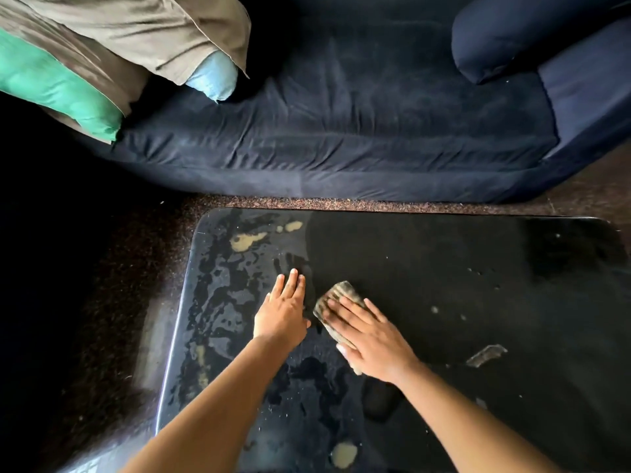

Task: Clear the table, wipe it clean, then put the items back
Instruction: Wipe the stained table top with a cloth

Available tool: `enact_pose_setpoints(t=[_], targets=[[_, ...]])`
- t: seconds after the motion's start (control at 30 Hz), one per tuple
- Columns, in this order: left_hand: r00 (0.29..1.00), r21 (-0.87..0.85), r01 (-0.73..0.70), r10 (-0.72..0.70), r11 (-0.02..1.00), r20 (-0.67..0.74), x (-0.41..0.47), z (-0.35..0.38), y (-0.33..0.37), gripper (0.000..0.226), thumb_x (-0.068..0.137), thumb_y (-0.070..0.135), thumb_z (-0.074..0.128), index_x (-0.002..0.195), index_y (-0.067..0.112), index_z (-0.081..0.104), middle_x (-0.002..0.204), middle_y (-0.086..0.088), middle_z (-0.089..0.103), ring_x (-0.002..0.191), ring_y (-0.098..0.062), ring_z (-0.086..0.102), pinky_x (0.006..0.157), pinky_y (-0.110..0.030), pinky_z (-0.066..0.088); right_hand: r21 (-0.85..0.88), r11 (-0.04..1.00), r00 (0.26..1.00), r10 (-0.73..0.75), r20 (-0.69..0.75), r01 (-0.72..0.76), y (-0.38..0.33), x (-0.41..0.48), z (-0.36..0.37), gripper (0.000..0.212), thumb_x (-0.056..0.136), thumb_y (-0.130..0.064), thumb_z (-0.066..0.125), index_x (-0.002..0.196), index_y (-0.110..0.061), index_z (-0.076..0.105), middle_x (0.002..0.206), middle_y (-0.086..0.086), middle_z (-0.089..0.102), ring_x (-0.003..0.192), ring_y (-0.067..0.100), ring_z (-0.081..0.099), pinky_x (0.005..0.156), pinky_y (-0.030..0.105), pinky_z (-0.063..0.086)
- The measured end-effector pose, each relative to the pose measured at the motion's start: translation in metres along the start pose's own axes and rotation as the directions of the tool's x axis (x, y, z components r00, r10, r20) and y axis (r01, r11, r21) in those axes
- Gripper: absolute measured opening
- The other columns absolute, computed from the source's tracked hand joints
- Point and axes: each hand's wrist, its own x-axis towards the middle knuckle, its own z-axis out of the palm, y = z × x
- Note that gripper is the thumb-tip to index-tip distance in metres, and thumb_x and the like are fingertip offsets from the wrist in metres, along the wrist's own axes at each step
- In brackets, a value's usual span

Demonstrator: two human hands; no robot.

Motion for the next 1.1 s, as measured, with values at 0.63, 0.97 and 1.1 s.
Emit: enact_pose_setpoints(t=[0.63, 0.97, 1.1], targets=[[0.999, -0.012, 0.001, 0.0, 1.0, 0.035, -0.009, 0.001, 0.0, 0.11, 0.078, 0.045, 0.071, 0.151, 0.019, -0.007, 0.158, 0.006, -0.015, 0.146, -0.016, -0.012, 0.119, -0.037, 0.017, 0.152, 0.769, 0.774, 0.632, -0.041, -0.621, -0.033, 0.003, 0.002, 0.063, 0.086, -0.041, 0.034, 0.146, -0.025, 0.034, 0.154, -0.005, 0.03, 0.142, 0.015, 0.026, 0.11, 0.051, 0.029], [0.993, 0.024, -0.012, 0.009, 1.0, 0.117, -0.005, -0.001, -0.002, 0.114, 0.077, 0.045, 0.072, 0.15, 0.018, -0.012, 0.158, 0.005, -0.018, 0.145, -0.018, -0.015, 0.119, -0.039, 0.017, -0.069, 0.996, 0.998, -0.056, 0.019, 0.057, -0.007, -0.063, 0.01, 0.069, 0.086, -0.042, 0.045, 0.15, -0.033, 0.022, 0.157, -0.011, 0.018, 0.144, 0.011, 0.019, 0.115, 0.042, 0.017], [0.993, 0.02, -0.013, 0.01, 1.0, 0.118, -0.003, -0.002, -0.002, 0.116, 0.075, 0.044, 0.074, 0.15, 0.018, -0.011, 0.158, 0.006, -0.017, 0.145, -0.018, -0.015, 0.118, -0.041, 0.021, 0.161, 0.791, 0.794, 0.605, -0.058, -0.591, -0.039, -0.019, 0.006, 0.064, 0.085, -0.04, 0.038, 0.148, -0.028, 0.031, 0.155, -0.007, 0.027, 0.142, 0.014, 0.025, 0.111, 0.049, 0.029]])
